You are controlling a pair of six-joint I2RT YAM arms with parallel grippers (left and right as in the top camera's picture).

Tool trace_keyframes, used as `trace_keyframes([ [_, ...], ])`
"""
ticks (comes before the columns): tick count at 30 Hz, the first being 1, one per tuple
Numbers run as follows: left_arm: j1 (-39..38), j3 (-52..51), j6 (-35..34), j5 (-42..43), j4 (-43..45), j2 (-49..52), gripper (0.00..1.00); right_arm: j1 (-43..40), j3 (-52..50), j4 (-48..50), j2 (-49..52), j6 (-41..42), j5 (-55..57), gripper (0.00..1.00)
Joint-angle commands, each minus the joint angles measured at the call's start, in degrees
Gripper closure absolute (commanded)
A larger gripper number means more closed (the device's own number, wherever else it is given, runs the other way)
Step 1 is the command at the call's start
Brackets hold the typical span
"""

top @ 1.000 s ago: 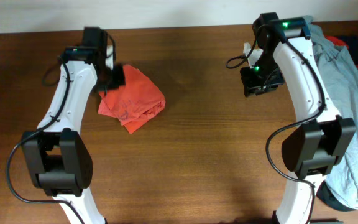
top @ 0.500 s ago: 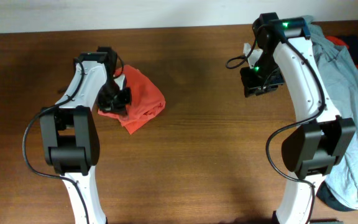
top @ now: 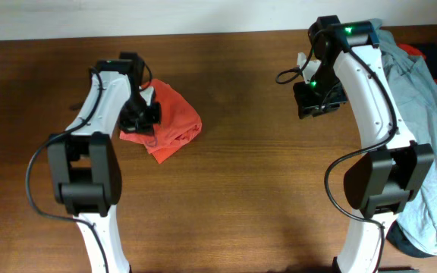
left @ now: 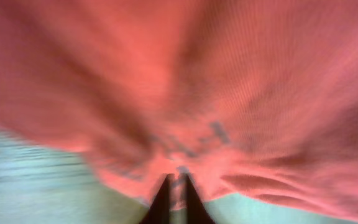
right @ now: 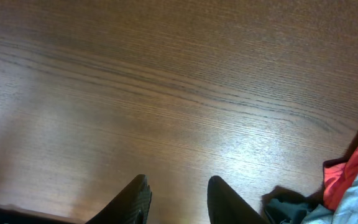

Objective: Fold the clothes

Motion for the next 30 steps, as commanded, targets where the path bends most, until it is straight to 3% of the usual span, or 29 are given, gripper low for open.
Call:
trace_keyframes([
  [1,3.04,1.42,-9.75,-6.36,1.97,-4.61,0.56,0.09,0.5,-0.17,-1.16,0.44,0.11,0.64],
  [4,5.88,-0.37,-14.03,-5.2,3.39,-4.39,0.45,0.09,0.5,-0.13,-1.16,0.44,0.11,0.64],
  [9,8.55,-5.9,-16.63,0.07,7.91,-4.37,0.41,0.09,0.5,0.07,-1.14,0.44,0.11,0.64],
  [15,8.66,-12.92,-17.73,0.31,17.57,-4.37,0.38,0.09,0.5,0.04,-1.11,0.44,0.09,0.64],
  [23,8.61,-22.23,-17.53,11.76,37.75,-4.35,0.34,0.11,0.5,-0.15,-1.11,0.46,0.09,0.64],
  [30,8.59,-22.23,-16.0,16.94,43.89,-4.35,0.34,0.11,0.5,-0.17,-1.11,0.46,0.09,0.64],
])
